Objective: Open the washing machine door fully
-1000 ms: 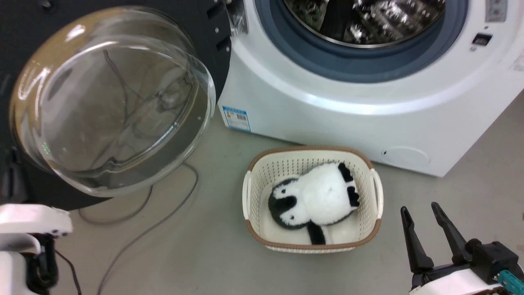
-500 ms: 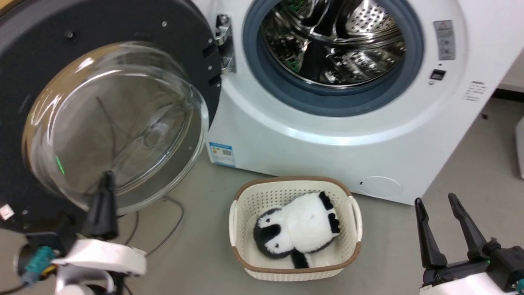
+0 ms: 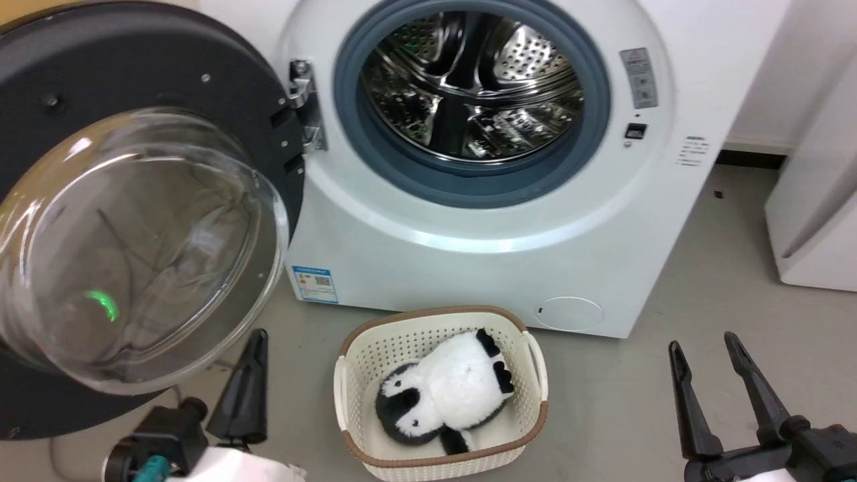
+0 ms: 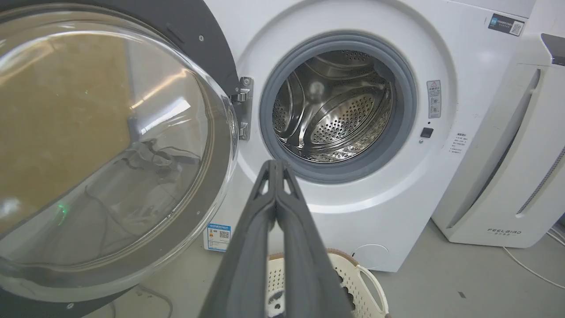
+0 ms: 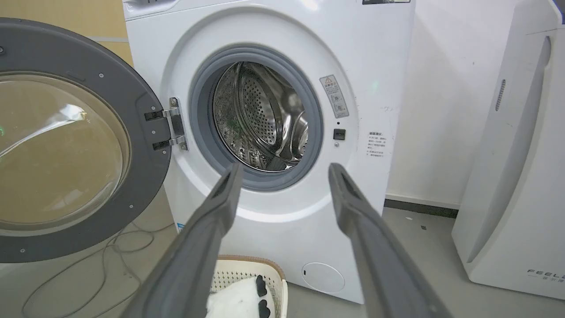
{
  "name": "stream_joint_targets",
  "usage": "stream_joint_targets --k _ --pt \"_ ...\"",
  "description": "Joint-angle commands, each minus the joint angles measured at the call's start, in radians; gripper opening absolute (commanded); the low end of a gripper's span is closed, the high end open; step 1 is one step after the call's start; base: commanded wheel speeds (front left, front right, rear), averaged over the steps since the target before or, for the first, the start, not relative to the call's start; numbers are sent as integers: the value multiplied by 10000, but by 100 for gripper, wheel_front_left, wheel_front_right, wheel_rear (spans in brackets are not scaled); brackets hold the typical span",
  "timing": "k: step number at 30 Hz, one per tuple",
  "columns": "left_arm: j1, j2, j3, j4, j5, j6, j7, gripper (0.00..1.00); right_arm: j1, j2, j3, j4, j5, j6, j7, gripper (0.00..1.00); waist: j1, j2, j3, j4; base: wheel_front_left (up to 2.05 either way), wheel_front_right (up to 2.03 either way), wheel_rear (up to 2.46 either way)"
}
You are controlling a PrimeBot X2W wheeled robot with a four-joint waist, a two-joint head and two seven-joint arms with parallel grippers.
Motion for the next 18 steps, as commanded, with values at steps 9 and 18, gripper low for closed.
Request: stream_joint_targets --k 9,18 --pt "482 -227 -479 515 354 27 -453 100 369 135 41 107 -32 6 -45 100 1 0 -135 -408 0 0 0" --pt "554 -395 -572 1038 822 203 -756 100 402 187 94 252 27 6 -45 100 1 0 -207 -528 0 0 0"
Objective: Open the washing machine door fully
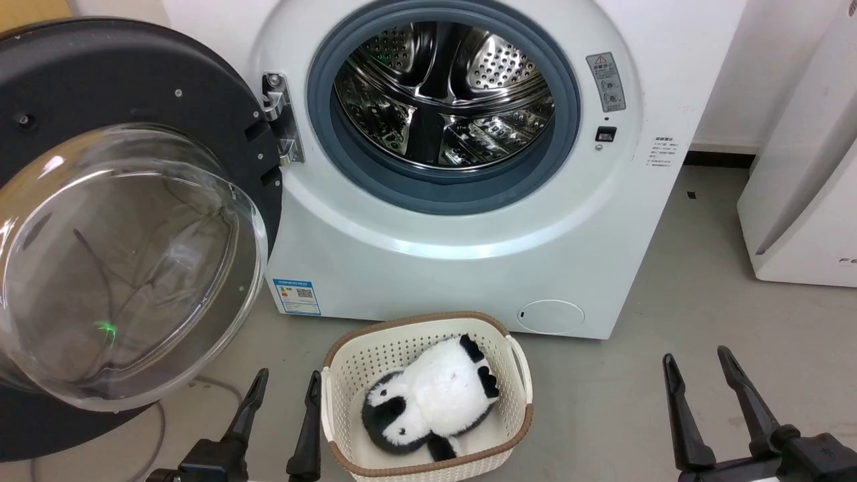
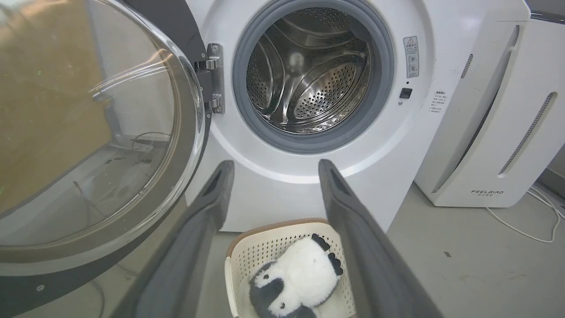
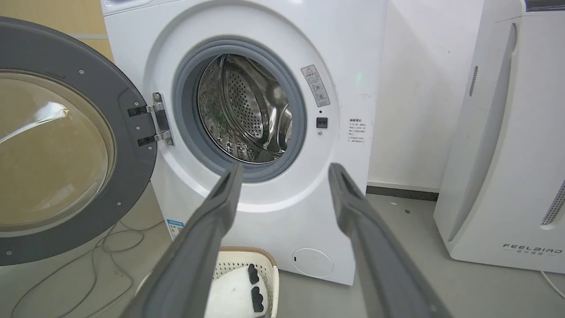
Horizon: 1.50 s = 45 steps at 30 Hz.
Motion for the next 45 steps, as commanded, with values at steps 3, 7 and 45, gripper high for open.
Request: stream_joint_targets --k 3,7,45 --pt "73 -101 52 50 116 71 -113 100 193 71 -4 69 44 6 -45 100 0 0 -33 28 0 0 0" --pt "49 -178 67 77 212 47 -126 100 211 81 10 133 83 6 -45 100 0 0 -68 73 0 0 0" --pt "-72 -400 426 74 542 -265 161 0 -71 85 31 344 39 -1 244 0 0 0 -44 -38 0 0 0"
